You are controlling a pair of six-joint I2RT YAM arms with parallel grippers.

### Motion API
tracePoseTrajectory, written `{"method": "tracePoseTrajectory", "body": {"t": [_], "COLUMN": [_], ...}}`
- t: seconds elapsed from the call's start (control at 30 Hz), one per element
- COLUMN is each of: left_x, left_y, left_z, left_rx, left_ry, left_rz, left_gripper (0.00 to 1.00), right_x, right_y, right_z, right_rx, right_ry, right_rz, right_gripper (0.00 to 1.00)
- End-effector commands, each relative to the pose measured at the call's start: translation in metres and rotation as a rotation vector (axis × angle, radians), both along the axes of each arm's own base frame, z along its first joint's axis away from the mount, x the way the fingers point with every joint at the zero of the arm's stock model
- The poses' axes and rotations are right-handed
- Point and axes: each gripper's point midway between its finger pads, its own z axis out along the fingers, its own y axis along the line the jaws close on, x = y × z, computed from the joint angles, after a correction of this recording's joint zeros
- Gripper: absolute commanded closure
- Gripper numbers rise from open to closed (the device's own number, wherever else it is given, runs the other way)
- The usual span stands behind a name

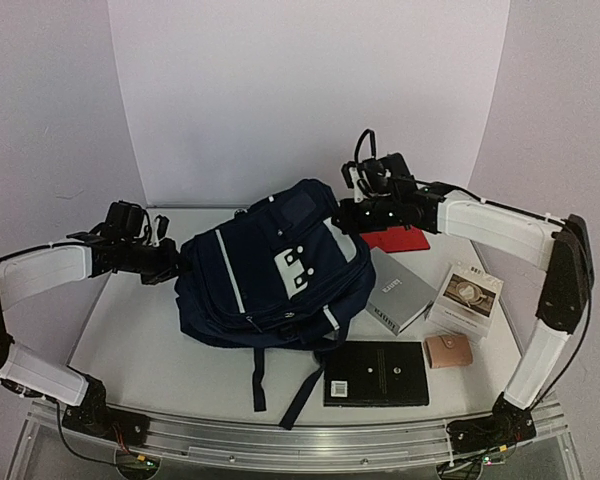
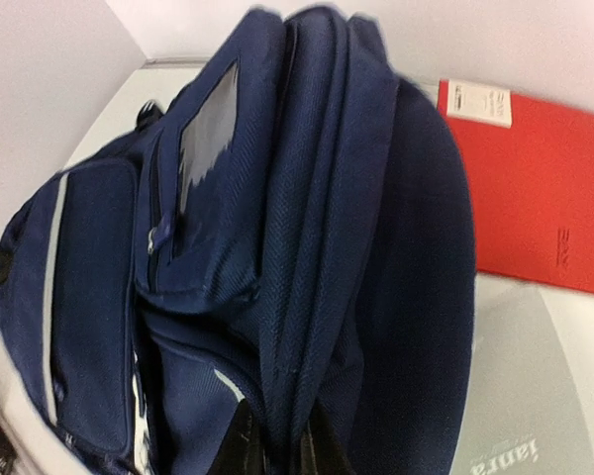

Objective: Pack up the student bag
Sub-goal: Adjust the student bag at the center of the board.

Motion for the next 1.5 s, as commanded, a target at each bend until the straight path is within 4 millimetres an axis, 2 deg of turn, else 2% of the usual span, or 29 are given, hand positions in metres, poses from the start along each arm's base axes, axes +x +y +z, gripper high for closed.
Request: {"method": "tracePoseTrajectory", "body": {"t": [0.0,0.03,0.1,0.17,0.23,0.3,0.37,0.47,0.53,0.57,0.67,0.8,0.93,1.0,1.1,1.27,1.37,1.47], "left_x": [-0.064,-0.071,-0.080,-0.080,-0.075,-0.067,-0.056,-0.032,-0.013,-0.005,0.027,0.070,0.102,0.111,0.118,0.110,0.101,0.091], "left_y": [-0.052,-0.054,-0.052,-0.040,-0.024,-0.010,-0.008,-0.015,-0.020,-0.021,-0.025,-0.020,-0.007,-0.004,-0.003,-0.014,-0.021,-0.031], "left_z": [0.020,0.024,0.031,0.035,0.041,0.041,0.043,0.040,0.034,0.032,0.028,0.022,0.005,-0.008,-0.029,-0.061,-0.072,-0.074], "left_rx": [-0.184,-0.199,-0.205,-0.164,-0.104,-0.039,-0.004,0.033,0.071,0.084,0.108,0.154,0.203,0.225,0.255,0.204,0.162,0.086], "left_ry": [0.073,0.073,0.062,0.044,0.018,0.012,-0.001,0.003,0.009,0.012,-0.009,-0.032,-0.027,-0.008,0.033,0.110,0.142,0.160], "left_rz": [-0.280,-0.301,-0.294,-0.228,-0.140,-0.059,-0.043,-0.063,-0.090,-0.094,-0.118,-0.118,-0.099,-0.098,-0.107,-0.161,-0.182,-0.214], "left_gripper": [0.96,0.90,0.72,0.54,0.39,0.27,0.19,0.12,0.09,0.08,0.07,0.06,0.06,0.06,0.07,0.07,0.09,0.12], "right_x": [0.082,0.090,0.094,0.086,0.073,0.056,0.036,0.005,-0.013,-0.022,-0.049,-0.079,-0.096,-0.100,-0.103,-0.100,-0.097,-0.095], "right_y": [0.014,0.013,0.015,0.015,0.011,0.002,-0.006,-0.021,-0.032,-0.034,-0.044,-0.050,-0.052,-0.051,-0.045,-0.030,-0.021,-0.012], "right_z": [0.073,0.077,0.086,0.086,0.080,0.076,0.055,0.026,0.008,0.006,-0.025,-0.056,-0.079,-0.087,-0.100,-0.119,-0.129,-0.135], "right_rx": [0.014,0.000,0.003,0.028,0.051,0.086,0.109,0.147,0.166,0.195,0.236,0.325,0.403,0.436,0.452,0.449,0.436,0.425], "right_ry": [-0.339,-0.356,-0.359,-0.331,-0.292,-0.249,-0.172,-0.058,0.005,0.033,0.135,0.235,0.309,0.336,0.368,0.404,0.416,0.419], "right_rz": [-0.162,-0.185,-0.194,-0.182,-0.172,-0.178,-0.176,-0.181,-0.205,-0.207,-0.222,-0.228,-0.239,-0.242,-0.229,-0.198,-0.181,-0.169], "right_gripper": [0.68,0.50,0.30,0.15,0.06,0.02,0.02,0.02,0.02,0.02,0.02,0.02,0.02,0.02,0.02,0.04,0.10,0.16]}}
